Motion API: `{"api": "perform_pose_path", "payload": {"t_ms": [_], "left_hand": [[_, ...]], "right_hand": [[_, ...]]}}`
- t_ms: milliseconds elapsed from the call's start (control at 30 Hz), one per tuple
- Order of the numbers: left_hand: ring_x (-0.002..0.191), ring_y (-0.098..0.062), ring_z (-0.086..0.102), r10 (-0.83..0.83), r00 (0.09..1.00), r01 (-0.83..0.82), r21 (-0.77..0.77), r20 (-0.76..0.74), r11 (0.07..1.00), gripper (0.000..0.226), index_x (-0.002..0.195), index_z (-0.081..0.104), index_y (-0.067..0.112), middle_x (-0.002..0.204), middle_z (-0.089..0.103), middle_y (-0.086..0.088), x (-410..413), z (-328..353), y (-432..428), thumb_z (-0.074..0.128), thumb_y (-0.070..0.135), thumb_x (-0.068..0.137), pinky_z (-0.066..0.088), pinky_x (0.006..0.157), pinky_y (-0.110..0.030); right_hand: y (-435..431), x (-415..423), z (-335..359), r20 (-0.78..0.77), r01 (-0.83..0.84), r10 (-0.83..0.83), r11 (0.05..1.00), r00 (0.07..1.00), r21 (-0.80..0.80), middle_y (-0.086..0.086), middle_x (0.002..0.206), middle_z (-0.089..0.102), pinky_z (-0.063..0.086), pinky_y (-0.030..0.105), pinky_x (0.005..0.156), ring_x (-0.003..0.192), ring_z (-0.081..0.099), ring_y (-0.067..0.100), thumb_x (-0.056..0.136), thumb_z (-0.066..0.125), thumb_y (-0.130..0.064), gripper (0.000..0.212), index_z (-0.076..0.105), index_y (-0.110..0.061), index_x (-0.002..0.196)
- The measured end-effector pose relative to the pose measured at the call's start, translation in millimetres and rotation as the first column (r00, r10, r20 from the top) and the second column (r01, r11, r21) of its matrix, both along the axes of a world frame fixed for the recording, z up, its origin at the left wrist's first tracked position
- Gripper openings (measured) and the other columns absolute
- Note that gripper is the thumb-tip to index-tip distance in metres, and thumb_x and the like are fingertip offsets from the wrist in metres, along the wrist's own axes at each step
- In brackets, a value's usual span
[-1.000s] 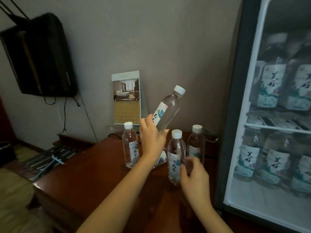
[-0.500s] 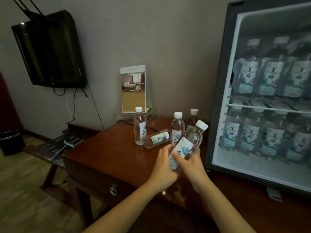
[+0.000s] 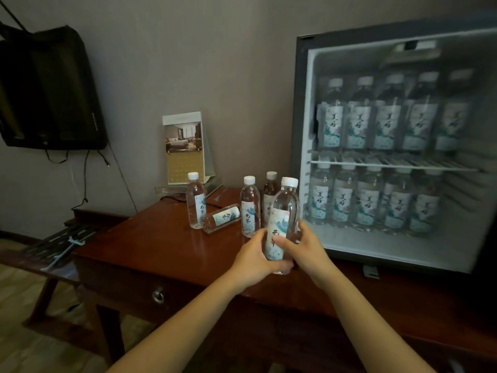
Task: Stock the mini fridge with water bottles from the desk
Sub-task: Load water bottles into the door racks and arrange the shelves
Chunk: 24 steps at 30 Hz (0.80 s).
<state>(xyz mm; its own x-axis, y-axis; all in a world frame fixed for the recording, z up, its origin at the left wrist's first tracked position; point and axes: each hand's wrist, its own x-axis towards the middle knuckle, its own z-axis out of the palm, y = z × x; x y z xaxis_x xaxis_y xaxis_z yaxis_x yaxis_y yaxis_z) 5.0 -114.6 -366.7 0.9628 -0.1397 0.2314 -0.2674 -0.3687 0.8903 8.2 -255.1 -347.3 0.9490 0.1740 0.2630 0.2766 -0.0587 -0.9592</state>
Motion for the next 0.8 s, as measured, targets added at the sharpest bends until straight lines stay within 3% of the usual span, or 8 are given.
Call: {"api": "perform_pose_path", "payload": {"t_ms": [200,400,533,667,800], "left_hand": [[0.098,-0.001,0.062,-0.043,0.996,0.042,0.008,0.072,0.999,0.077,0.119,0.049,0.035,0.108,0.065,0.015,-9,14,-59,0.086,0.037,0.051,0.054,0.087,-0.036],[0.095,-0.003,0.063,-0.143,0.981,0.149,-0.042,0.131,0.988,0.079,0.122,0.046,0.033,0.105,0.066,0.014,-27,18,-140,0.086,0.042,0.054,0.055,0.084,-0.038],[0.090,0.000,0.063,-0.195,0.960,0.210,-0.056,0.200,0.976,0.076,0.122,0.045,0.034,0.102,0.067,0.014,-53,20,-195,0.084,0.045,0.058,0.056,0.081,-0.033],[0.096,-0.005,0.064,-0.239,0.906,0.255,-0.001,0.348,0.967,0.088,0.134,0.036,0.029,0.112,0.065,0.011,-84,22,-243,0.080,0.048,0.062,0.053,0.076,-0.025],[0.096,-0.007,0.064,-0.337,0.847,0.365,0.010,0.411,0.931,0.087,0.133,0.034,0.028,0.117,0.061,0.012,-111,28,-288,0.077,0.054,0.061,0.055,0.076,-0.029]], "right_hand": [[-55,-24,16,0.055,0.106,-0.105,0.994,0.993,-0.010,0.000,0.106,0.066,0.056,0.025,0.074,0.093,0.067,0.011,0.085,0.066,-0.016,0.048,0.046,-0.021,0.129],[-123,-67,31,0.128,0.264,-0.258,0.964,0.958,-0.030,-0.004,0.099,0.064,0.049,0.010,0.059,0.076,0.066,-0.005,0.088,0.063,-0.013,0.043,0.046,-0.019,0.127],[-169,-100,36,0.159,0.400,-0.391,0.916,0.907,-0.027,0.004,0.104,0.067,0.054,0.018,0.065,0.085,0.068,0.006,0.084,0.068,-0.022,0.045,0.049,-0.021,0.124],[-210,-137,39,0.206,0.522,-0.512,0.853,0.834,0.005,-0.002,0.100,0.068,0.056,0.025,0.076,0.090,0.067,0.010,0.077,0.074,-0.022,0.038,0.052,-0.033,0.106],[-250,-173,45,0.250,0.608,-0.588,0.794,0.769,-0.002,0.002,0.102,0.068,0.057,0.039,0.084,0.094,0.067,0.016,0.077,0.074,-0.028,0.042,0.051,-0.029,0.112]]}}
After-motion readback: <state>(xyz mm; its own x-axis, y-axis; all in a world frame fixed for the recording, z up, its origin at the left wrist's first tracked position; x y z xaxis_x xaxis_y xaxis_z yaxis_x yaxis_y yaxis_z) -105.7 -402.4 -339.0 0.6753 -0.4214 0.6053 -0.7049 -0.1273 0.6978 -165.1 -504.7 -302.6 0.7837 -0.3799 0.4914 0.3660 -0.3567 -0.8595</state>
